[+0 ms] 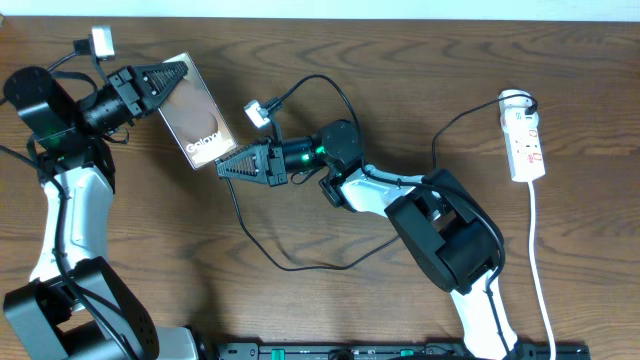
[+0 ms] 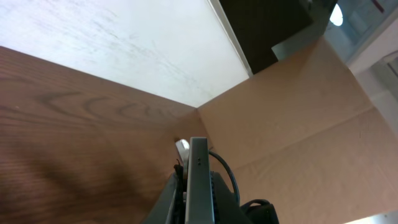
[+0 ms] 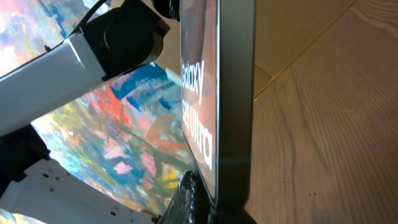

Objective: Plug charger to phone and switch on socket

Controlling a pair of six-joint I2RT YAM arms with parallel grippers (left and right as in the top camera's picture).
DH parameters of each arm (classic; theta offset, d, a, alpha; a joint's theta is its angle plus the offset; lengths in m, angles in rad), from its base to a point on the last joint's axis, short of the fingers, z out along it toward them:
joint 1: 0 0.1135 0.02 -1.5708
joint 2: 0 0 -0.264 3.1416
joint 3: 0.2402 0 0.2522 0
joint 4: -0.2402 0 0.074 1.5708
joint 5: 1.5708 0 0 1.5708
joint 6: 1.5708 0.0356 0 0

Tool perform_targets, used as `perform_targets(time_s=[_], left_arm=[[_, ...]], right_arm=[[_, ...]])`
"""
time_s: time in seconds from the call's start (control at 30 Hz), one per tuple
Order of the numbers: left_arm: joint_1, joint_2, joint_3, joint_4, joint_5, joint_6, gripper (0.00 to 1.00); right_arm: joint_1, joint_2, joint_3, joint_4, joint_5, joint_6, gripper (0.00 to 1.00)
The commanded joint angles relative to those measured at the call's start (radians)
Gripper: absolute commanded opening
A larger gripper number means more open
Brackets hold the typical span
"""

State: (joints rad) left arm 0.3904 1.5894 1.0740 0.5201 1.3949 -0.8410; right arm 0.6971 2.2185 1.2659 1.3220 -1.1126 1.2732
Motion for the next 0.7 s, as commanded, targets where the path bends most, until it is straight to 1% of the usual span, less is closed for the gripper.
perform_targets(time_s=[0.0, 0.13, 0.2, 0.37, 0.57, 0.67], left_arm=[[-0.016, -0.014, 0.010, -0.006, 0.040, -0.009, 0.07], [-0.016, -0.014, 0.010, -0.006, 0.041, -0.008, 0.07], [-0.016, -0.014, 0.010, -0.006, 0.041, -0.008, 0.07], [-0.016, -0.014, 0.010, -0.006, 0.045, -0.008, 0.07], [-0.016, -0.014, 0.010, -0.006, 0.045, -0.008, 0.07], [-0.016, -0.014, 0.010, -0.006, 0.045, -0.008, 0.07]], right_arm=[[-0.016, -0.002, 0.015, 0.002, 0.140, 0.005, 0.01], [-0.016, -0.002, 0.015, -0.006, 0.133, 0.005, 0.01], [-0.015, -0.002, 0.015, -0.006, 0.133, 0.005, 0.03], [-0.015, -0.002, 0.015, -0.006, 0.127, 0.005, 0.12], [-0.015, -0.002, 0.015, -0.006, 0.126, 0.005, 0.20], [-0.015, -0.002, 0.015, -0.006, 0.126, 0.005, 0.28]])
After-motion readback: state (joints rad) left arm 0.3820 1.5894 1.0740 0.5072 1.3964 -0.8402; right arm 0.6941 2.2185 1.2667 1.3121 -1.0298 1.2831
